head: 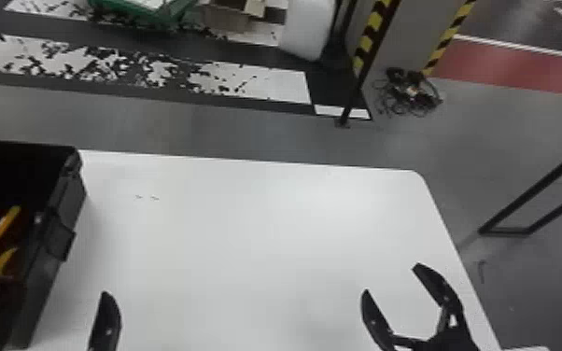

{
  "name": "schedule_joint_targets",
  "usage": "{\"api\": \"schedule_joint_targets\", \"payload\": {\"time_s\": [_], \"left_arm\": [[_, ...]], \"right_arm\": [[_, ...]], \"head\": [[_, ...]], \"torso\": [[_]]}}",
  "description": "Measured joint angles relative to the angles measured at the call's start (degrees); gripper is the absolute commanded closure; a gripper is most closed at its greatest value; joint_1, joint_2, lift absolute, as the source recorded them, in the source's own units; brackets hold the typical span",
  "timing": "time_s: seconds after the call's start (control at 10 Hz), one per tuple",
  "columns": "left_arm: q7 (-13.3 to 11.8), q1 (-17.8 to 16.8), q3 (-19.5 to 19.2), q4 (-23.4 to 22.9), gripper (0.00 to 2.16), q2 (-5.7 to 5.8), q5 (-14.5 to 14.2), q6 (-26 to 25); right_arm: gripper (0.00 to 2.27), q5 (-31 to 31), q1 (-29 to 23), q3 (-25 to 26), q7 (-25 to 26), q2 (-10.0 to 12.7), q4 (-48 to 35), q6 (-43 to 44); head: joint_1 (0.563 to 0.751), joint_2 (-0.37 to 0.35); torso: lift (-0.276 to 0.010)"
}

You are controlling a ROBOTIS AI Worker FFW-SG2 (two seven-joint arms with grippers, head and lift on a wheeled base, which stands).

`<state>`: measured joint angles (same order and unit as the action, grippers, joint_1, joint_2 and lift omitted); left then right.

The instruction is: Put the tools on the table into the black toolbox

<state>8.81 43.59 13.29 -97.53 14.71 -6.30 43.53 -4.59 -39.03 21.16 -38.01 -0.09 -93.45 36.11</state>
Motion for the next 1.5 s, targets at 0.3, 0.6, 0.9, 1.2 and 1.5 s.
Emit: {"api": "schedule_joint_targets", "payload": {"time_s": [0.3, 0.6, 0.9, 1.2, 1.5], "left_arm": [[3.86, -0.53, 3.97, 2.54, 0.06, 0.52, 1.36, 0.59], [10.33, -1.17, 6.50, 3.45, 0.06, 0.84, 2.31, -0.02], [12.95, -1.70, 7.82, 4.76, 0.06, 1.05, 3.08, -0.42], [12.96, -2.27, 7.96, 5.18, 0.06, 1.37, 2.73, -0.24], [13.62, -2.47, 7.73, 5.17, 0.06, 1.46, 1.99, 0.74]], "right_arm": [[0.11, 1.21, -0.83, -1.34, 0.82, 0.00, -0.37, -10.81], [0.11, 0.40, -2.40, -3.43, 0.91, 0.00, -1.50, -11.36], [0.11, 0.02, -3.92, -5.72, 3.00, 0.00, -2.81, -10.09], [0.11, 0.47, -5.41, -7.76, 5.27, 0.00, -3.14, -6.92], [0.11, 0.81, -5.97, -8.20, 6.07, 0.00, -3.14, -5.60]], "head": [[0.695, -0.246], [0.695, -0.218], [0.695, -0.190], [0.695, -0.160], [0.695, -0.138]], "torso": [[-0.039], [-0.039], [-0.039], [-0.039], [-0.039]]}}
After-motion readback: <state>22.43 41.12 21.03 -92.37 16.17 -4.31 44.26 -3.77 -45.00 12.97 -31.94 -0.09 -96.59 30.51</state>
